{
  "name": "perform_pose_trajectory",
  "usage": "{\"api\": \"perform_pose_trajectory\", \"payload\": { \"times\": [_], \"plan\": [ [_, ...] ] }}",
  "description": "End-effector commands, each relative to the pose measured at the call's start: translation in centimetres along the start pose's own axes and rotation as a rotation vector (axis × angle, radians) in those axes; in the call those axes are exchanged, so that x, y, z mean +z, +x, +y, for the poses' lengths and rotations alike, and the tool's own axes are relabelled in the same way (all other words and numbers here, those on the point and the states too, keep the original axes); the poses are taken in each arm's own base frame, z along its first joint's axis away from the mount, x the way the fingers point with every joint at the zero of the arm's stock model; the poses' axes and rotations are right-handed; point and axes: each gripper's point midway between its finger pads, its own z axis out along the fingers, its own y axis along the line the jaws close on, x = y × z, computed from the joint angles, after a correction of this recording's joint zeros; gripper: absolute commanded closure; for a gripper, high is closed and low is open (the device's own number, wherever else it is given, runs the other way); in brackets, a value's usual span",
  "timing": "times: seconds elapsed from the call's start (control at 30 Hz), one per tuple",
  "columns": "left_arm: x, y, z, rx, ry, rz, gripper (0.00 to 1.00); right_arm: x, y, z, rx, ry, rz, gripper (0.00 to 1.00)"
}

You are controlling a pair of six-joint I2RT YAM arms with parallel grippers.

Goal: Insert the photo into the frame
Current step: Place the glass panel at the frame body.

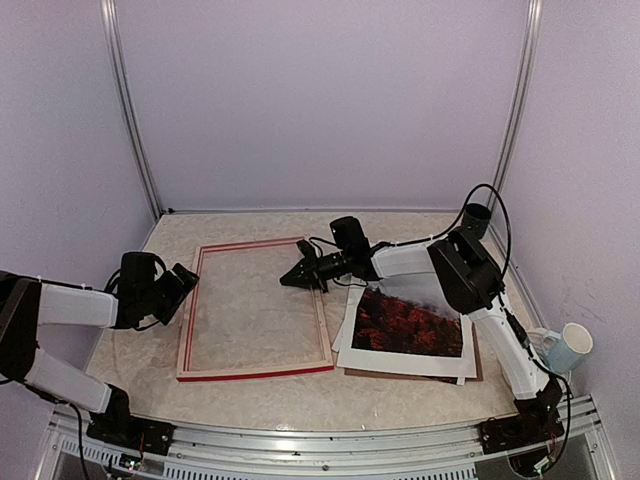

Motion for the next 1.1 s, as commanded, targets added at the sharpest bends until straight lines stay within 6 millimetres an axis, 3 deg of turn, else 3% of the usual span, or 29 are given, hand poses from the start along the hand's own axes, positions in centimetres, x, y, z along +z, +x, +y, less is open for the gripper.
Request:
{"api": "perform_pose_trajectory", "payload": {
  "times": [0.0, 0.7, 0.97, 1.07],
  "plan": [
    [0.2, 0.0, -0.5, -0.02, 0.041, 0.004, 0.01, 0.3, 0.7, -0.3, 0.033, 0.056, -0.002, 1.0],
    [0.7, 1.4, -0.7, -0.032, 0.071, 0.052, 0.01, -0.7, 0.7, 4.8, 0.064, -0.102, 0.042, 1.0],
    [0.9, 1.8, -0.7, -0.03, 0.071, 0.062, 0.01, -0.6, 0.8, 3.9, 0.073, -0.057, 0.028, 1.0],
    [0.9, 1.7, -0.7, -0.031, 0.073, 0.06, 0.01, -0.4, 0.8, 3.0, 0.071, -0.026, 0.021, 0.93]
  ]
}}
